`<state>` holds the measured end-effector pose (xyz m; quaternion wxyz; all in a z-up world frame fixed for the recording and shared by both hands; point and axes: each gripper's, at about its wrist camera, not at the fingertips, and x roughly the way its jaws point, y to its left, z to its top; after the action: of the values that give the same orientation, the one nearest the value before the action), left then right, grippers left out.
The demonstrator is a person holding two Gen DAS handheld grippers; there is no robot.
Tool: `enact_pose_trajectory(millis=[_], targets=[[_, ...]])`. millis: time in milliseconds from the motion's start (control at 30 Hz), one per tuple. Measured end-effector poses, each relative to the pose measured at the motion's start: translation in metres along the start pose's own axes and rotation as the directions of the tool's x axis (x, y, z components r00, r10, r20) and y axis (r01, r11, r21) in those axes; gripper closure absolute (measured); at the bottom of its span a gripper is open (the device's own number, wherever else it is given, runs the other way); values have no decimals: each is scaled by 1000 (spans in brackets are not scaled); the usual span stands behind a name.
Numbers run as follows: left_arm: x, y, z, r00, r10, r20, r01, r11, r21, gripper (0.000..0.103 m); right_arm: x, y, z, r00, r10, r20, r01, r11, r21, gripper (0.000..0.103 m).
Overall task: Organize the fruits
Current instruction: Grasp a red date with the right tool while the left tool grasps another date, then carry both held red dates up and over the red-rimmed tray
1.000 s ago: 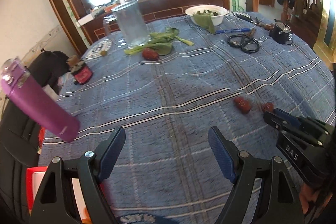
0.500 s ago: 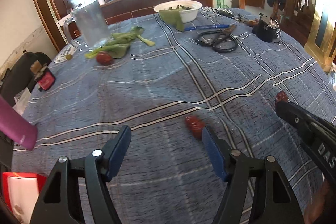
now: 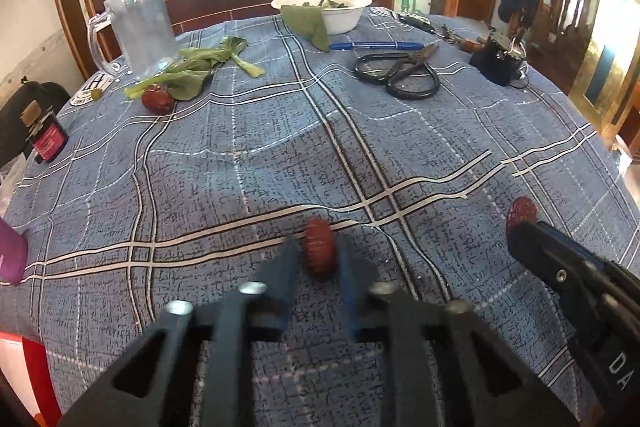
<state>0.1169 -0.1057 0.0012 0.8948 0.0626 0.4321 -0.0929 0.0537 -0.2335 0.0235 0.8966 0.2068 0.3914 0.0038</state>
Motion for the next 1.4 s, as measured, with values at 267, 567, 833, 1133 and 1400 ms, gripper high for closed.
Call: enact_pose_trajectory(millis=[267,567,833,1133,1400], targets=[[-14,19,-4,998,-60,-3,60,998,-17,88,0,3,-2,999,35,-12,-35,999,-6,83],[-45,26,-13,995,-91,32,91,996,-21,88,-9,20,-8,995,99,14,-98,992,-76,83],[-74,38,-20,994,-91,60,94,994,-59,88,-24,37,-15,990,124,67,-112,982,-155,83],[-118,51,-46,995,-17,96,20,999,-33,88,-44,60,-34,986,136,93,-114,971,-212,83],[-150,75,-67,989,63,135,-58,997,-42,88,-78,97,-66,979,173,109,-139,953,-269,83]])
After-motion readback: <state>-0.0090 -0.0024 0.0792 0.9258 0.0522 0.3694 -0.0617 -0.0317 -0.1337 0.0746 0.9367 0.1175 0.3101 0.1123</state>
